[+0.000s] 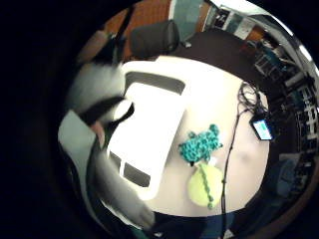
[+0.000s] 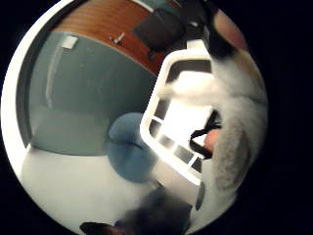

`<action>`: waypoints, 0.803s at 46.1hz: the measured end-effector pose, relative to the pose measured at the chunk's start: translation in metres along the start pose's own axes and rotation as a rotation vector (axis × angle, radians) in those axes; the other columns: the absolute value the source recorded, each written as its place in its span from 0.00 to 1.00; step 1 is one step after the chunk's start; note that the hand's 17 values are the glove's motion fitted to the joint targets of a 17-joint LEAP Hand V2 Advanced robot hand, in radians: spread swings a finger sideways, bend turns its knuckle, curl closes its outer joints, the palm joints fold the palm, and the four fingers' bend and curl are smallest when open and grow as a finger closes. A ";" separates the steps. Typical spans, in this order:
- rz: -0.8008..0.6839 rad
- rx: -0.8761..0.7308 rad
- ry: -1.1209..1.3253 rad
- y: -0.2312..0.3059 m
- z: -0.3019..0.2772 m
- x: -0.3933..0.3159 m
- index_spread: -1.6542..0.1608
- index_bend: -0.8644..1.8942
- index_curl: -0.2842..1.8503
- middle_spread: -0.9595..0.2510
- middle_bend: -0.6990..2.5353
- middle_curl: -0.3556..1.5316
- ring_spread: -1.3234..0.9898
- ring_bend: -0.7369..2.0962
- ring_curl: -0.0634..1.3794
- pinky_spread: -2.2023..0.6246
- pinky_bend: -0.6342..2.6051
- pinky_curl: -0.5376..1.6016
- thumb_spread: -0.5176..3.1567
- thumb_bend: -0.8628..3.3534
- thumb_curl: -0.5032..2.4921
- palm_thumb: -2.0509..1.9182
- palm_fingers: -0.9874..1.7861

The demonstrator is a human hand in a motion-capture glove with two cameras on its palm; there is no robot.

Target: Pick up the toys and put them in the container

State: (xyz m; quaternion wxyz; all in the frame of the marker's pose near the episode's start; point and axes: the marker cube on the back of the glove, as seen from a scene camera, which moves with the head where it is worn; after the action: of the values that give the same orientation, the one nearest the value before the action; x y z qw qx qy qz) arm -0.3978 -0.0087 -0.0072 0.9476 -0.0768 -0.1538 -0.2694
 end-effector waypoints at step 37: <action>-0.116 -0.332 0.282 0.175 0.016 0.221 0.76 0.35 0.29 0.80 0.25 0.30 0.59 0.33 0.28 0.79 0.51 0.40 0.49 0.20 0.30 0.56 0.29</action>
State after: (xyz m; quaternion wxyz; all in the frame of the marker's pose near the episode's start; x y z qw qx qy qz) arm -0.1295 0.0352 0.0709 0.9170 -0.1842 0.0227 -0.3530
